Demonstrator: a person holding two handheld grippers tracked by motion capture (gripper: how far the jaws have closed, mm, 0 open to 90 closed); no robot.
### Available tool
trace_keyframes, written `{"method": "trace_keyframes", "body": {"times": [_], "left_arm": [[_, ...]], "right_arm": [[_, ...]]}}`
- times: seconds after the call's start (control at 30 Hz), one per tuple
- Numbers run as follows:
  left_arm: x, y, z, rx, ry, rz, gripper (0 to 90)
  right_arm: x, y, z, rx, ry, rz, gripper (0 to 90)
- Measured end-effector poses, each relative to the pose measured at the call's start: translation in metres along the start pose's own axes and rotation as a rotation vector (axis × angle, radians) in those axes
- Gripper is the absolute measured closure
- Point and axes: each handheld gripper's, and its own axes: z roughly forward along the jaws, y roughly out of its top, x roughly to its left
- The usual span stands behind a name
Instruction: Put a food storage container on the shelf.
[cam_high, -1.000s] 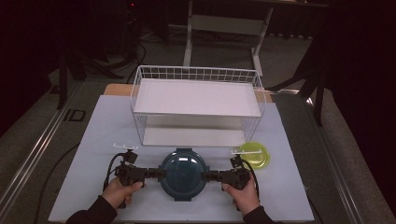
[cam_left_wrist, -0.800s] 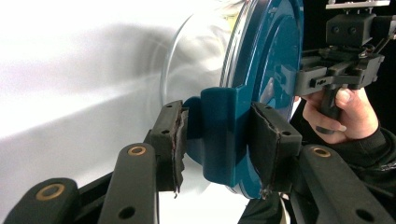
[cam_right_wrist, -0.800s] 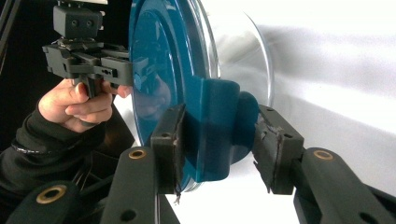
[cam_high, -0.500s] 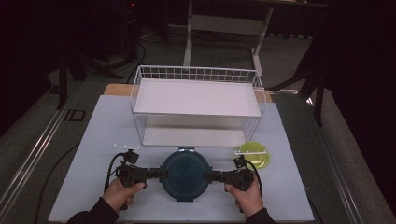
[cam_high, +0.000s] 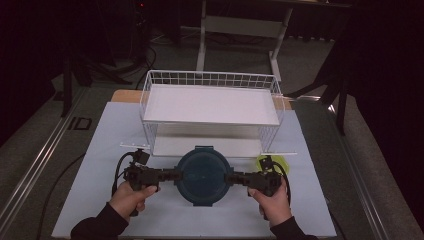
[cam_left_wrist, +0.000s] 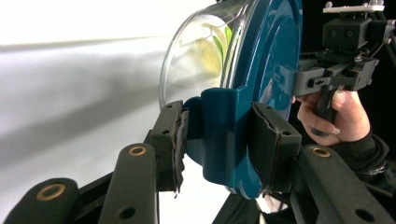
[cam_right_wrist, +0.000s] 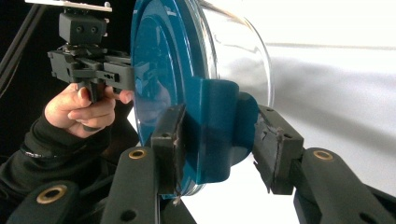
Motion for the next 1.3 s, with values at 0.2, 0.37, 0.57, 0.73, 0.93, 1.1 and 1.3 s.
{"method": "trace_keyframes", "body": {"times": [0.2, 0.37, 0.57, 0.73, 0.93, 1.1, 1.3], "left_arm": [[-0.014, 0.016, -0.007, -0.018, 0.003, 0.031, 56.9], [-0.025, 0.032, -0.012, -0.032, 0.008, 0.054, 56.9], [-0.041, 0.055, -0.017, -0.049, 0.005, 0.088, 57.0], [-0.052, 0.079, -0.021, -0.065, 0.001, 0.103, 56.9], [-0.06, 0.107, -0.022, -0.077, -0.002, 0.115, 56.9], [-0.06, 0.125, -0.021, -0.094, 0.007, 0.115, 56.9], [-0.056, 0.146, -0.017, -0.093, 0.008, 0.102, 56.9]], "right_arm": [[0.011, 0.015, -0.01, -0.016, 0.0, -0.022, 56.1], [0.019, 0.027, -0.018, -0.04, 0.005, -0.037, 56.2], [0.029, 0.046, -0.031, -0.078, 0.003, -0.06, 56.1], [0.038, 0.065, -0.042, -0.121, 0.0, -0.062, 56.1], [0.044, 0.091, -0.052, -0.149, -0.009, -0.077, 56.0], [0.042, 0.111, -0.054, -0.148, -0.017, -0.065, 55.9], [0.036, 0.129, -0.053, -0.159, -0.023, -0.055, 55.9]]}}
